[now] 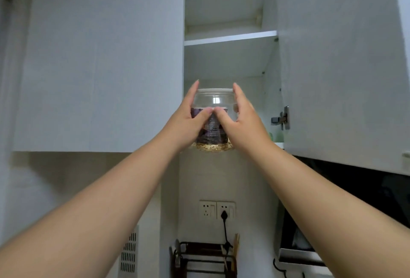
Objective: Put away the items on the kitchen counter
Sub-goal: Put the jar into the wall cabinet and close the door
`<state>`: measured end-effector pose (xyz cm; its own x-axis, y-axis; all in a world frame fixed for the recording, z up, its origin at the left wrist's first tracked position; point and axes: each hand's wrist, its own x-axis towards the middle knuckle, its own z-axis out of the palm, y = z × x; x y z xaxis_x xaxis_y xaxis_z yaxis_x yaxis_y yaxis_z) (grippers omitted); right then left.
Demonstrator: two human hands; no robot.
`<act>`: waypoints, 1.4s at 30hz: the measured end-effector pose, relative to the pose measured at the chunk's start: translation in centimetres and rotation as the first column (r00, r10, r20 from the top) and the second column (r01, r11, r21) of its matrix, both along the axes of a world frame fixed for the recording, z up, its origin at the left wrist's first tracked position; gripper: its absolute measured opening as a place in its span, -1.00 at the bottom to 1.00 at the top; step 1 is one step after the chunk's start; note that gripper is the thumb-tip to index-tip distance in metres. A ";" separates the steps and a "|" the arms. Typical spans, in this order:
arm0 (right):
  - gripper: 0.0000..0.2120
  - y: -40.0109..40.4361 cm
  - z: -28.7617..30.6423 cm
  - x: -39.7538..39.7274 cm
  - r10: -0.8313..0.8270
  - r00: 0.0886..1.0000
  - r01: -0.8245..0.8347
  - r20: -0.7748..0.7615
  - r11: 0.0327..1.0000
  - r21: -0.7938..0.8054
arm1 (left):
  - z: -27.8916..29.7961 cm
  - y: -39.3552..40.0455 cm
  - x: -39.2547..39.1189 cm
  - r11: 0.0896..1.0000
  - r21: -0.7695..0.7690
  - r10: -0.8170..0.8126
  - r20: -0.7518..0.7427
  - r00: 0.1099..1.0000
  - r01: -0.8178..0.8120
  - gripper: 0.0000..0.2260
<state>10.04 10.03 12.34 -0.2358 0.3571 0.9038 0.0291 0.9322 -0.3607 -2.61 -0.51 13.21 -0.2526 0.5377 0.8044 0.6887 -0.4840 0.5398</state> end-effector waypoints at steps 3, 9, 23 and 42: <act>-0.25 1.2 0.9 -1.7 -0.039 0.999 0.039 0.012 0.999 0.006 | 0.8 1.4 -1.4 1.000 -0.022 0.012 -0.010 1.000 -0.013 -0.38; -0.24 2.8 1.9 -3.4 -0.076 0.995 0.077 0.061 0.997 0.002 | 1.5 3.1 -3.6 0.999 -0.051 -0.001 0.009 1.000 0.002 -0.38; -0.25 7.2 3.6 -6.3 -0.125 0.972 0.151 0.197 0.981 -0.121 | 1.5 8.8 -5.7 0.973 -0.192 0.114 -0.080 0.990 -0.127 -0.24; -0.23 8.5 3.5 -7.2 -0.174 0.959 0.211 0.222 0.966 -0.153 | 0.7 10.7 -5.4 0.948 -0.213 0.210 -0.136 0.968 -0.235 -0.20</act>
<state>2.84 18.50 15.82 -0.3206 0.5606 0.7635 0.2923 0.8253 -0.4832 -8.04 10.19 13.91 -0.3037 0.6486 0.6979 0.8260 -0.1858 0.5321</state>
